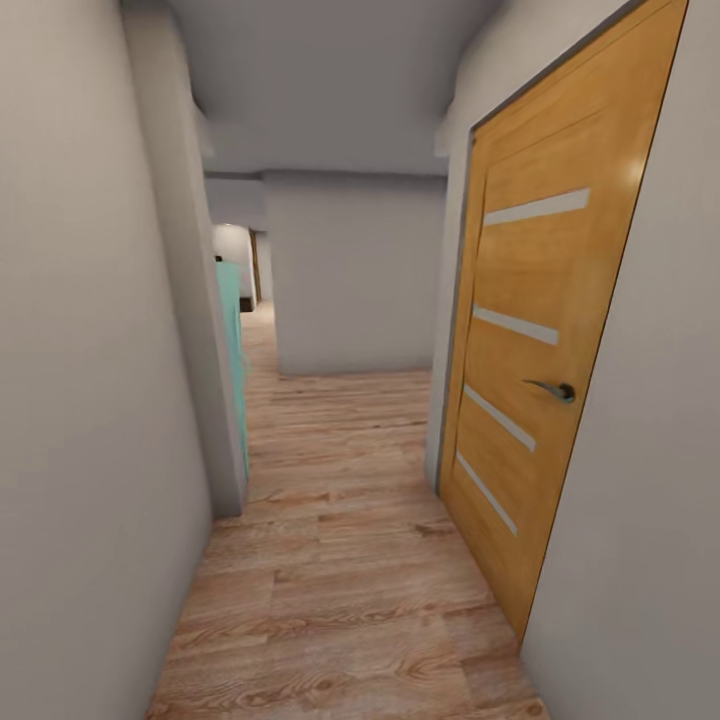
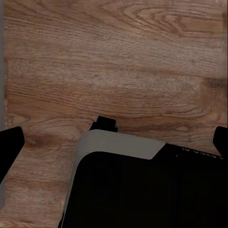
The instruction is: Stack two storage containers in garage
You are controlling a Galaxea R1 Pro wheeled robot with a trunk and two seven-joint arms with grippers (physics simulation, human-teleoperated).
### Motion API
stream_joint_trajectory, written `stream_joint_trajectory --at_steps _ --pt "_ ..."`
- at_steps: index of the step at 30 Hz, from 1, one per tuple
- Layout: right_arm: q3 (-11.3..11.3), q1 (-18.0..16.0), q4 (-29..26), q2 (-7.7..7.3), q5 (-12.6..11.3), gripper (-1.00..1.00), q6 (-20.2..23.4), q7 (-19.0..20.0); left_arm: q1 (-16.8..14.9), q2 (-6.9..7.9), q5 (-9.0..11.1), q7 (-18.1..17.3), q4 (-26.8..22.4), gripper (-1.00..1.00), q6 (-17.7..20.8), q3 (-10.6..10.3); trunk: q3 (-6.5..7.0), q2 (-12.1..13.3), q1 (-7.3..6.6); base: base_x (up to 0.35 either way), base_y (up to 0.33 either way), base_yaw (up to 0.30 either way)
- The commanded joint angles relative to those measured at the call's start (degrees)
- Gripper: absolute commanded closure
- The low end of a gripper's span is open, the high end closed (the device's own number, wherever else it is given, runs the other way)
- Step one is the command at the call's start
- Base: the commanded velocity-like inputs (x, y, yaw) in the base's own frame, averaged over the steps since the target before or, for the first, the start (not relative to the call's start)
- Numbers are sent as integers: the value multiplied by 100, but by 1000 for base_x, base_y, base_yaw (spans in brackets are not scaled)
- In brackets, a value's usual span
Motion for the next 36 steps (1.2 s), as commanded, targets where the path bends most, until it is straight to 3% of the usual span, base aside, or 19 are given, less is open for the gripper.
stream_joint_trajectory --at_steps 1,9,23,36 --pt "51 -7 17 2 -47 -100 -32 0 -4 -2 24 15 0 -100 -10 21 -7 -4 4 314 -160 0" --pt "56 -7 17 17 -38 -100 -41 -3 -4 -2 24 15 0 -100 -6 23 -7 -4 4 314 -149 21" --pt "53 -7 17 2 -45 -100 -34 -9 -4 -2 24 15 0 -100 -4 21 -7 -4 4 315 -70 232" --pt "60 -7 18 2 -40 -100 -34 -3 -4 -2 30 15 0 -100 30 21 -7 -4 4 317 -3 19"
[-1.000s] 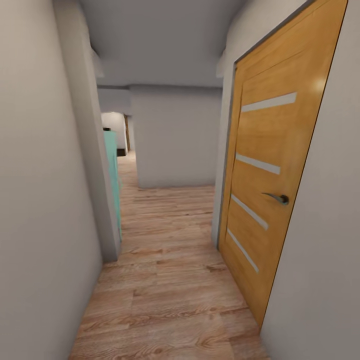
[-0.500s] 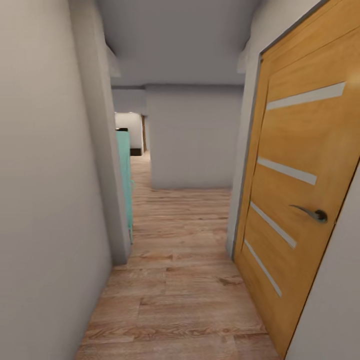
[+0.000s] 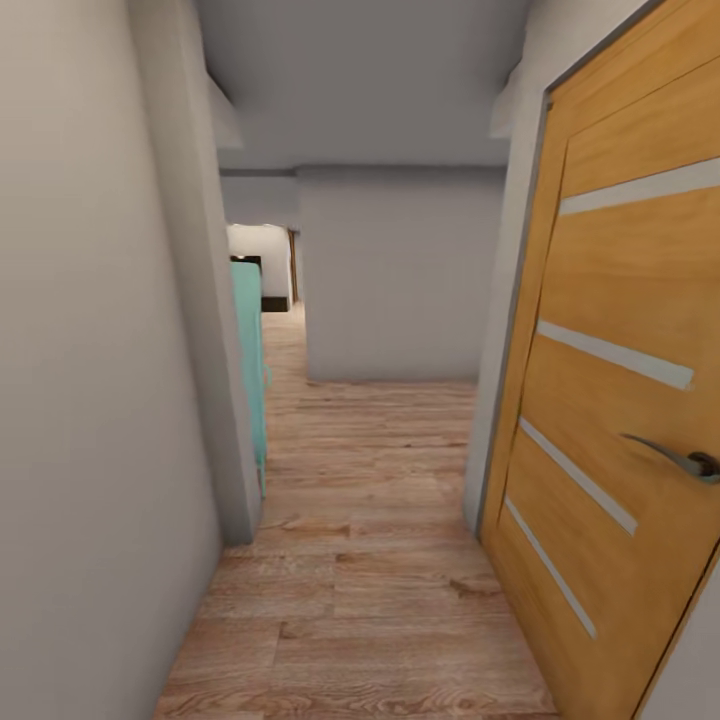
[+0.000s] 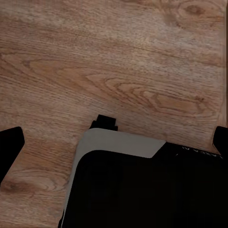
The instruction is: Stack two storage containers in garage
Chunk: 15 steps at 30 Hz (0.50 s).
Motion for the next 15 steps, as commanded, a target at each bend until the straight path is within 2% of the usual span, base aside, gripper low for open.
stream_joint_trajectory --at_steps 1,15 --pt "49 -7 17 2 -53 -100 -32 0 -4 -2 25 13 0 -100 -4 21 -8 -5 4 320 0 0" --pt "50 -7 16 2 -56 -100 -37 2 -4 7 25 13 0 -100 -3 21 -8 -5 4 321 0 0"
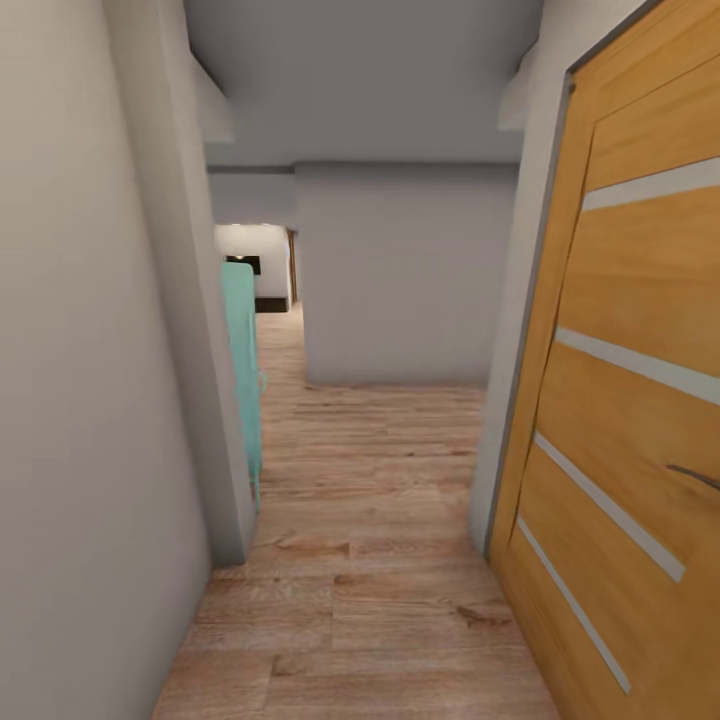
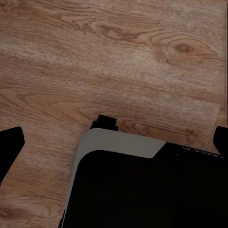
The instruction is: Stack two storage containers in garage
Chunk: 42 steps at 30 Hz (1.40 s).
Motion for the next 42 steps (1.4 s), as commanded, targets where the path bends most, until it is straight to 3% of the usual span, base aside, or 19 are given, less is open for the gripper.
stream_joint_trajectory --at_steps 1,42 --pt "49 -7 17 2 -51 -100 -33 -1 -4 -2 24 13 0 -100 -4 21 -8 -5 4 321 0 0" --pt "40 -7 17 2 -51 -100 -27 -19 -4 7 24 13 0 -100 -10 26 -8 -5 4 322 0 0"
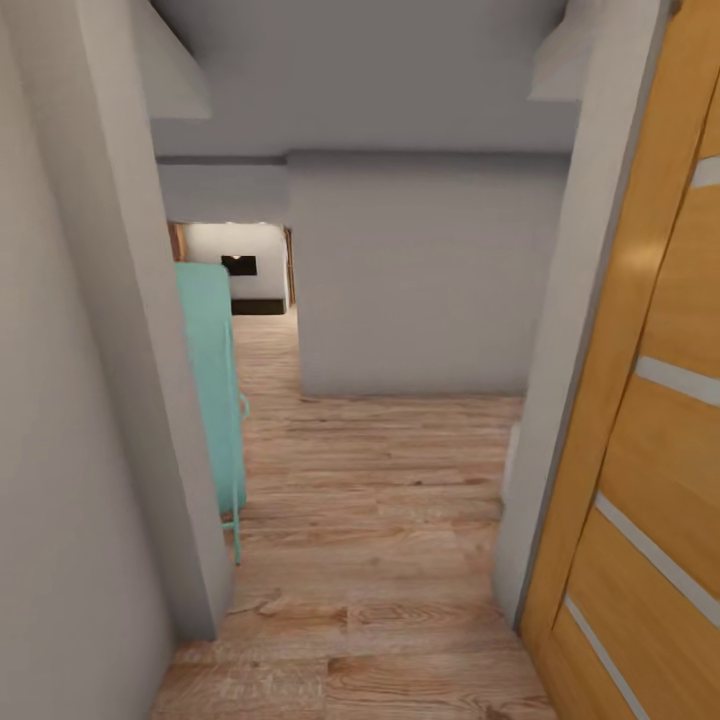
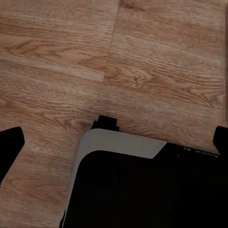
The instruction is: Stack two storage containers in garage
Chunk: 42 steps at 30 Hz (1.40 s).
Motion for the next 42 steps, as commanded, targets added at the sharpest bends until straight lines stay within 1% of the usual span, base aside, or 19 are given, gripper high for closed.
stream_joint_trajectory --at_steps 1,42 --pt "49 -7 17 2 -50 -100 -32 -2 -4 -2 23 13 0 -100 -6 21 -8 -5 4 322 0 0" --pt "49 -7 17 2 -51 -100 -32 -2 -4 -2 26 13 0 -100 -33 19 -8 -5 4 322 0 0"
